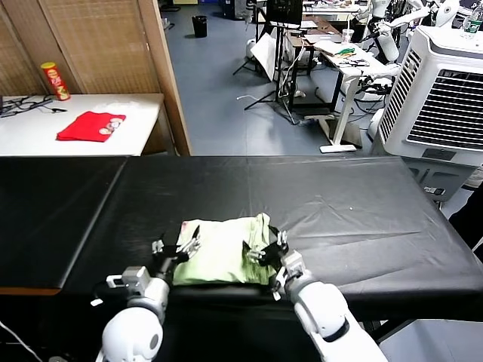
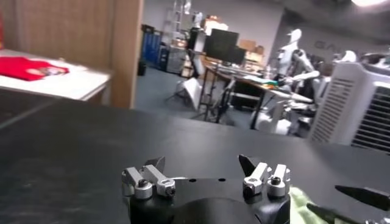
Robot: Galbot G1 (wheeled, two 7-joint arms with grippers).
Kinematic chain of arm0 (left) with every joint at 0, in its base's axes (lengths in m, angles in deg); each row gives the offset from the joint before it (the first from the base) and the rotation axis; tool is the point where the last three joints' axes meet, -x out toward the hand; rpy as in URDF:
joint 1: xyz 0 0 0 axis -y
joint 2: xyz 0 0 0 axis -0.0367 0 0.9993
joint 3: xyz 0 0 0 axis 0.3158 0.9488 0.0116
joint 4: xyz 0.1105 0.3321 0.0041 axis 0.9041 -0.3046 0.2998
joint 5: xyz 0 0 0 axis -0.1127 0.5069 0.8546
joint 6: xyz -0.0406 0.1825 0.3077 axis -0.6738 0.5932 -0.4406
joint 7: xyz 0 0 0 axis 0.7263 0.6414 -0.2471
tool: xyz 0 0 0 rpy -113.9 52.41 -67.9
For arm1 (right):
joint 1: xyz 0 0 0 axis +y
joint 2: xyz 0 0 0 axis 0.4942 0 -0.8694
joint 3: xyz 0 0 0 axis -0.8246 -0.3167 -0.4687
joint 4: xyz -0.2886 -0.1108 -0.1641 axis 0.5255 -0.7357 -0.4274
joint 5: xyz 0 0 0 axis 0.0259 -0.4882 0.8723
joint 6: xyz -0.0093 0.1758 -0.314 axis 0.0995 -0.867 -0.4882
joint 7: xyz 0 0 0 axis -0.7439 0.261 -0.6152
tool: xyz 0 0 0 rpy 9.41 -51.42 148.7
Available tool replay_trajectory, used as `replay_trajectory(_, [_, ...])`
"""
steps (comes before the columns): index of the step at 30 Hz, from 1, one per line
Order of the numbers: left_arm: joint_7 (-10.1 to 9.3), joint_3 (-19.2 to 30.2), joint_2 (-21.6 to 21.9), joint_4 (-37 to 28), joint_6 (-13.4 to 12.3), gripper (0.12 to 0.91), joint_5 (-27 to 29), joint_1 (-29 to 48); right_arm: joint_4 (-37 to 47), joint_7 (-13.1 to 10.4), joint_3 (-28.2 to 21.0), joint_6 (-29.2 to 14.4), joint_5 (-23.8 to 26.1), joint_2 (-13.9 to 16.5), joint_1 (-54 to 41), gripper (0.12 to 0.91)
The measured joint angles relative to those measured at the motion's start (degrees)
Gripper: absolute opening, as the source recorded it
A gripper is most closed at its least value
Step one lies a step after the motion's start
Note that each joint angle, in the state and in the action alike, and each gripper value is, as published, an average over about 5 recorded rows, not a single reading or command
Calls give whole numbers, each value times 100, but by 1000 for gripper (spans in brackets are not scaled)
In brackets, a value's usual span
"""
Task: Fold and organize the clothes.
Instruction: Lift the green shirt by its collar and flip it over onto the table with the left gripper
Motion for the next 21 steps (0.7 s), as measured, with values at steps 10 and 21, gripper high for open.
replay_trajectory(10, [208, -238, -124, -386, -328, 798, -526, -28, -347, -466, 225, -278, 240, -94, 269, 798])
replay_trajectory(21, [229, -493, -232, -850, -510, 798, -1724, -128, -801, -418, 545, -326, -153, 11, 611, 798])
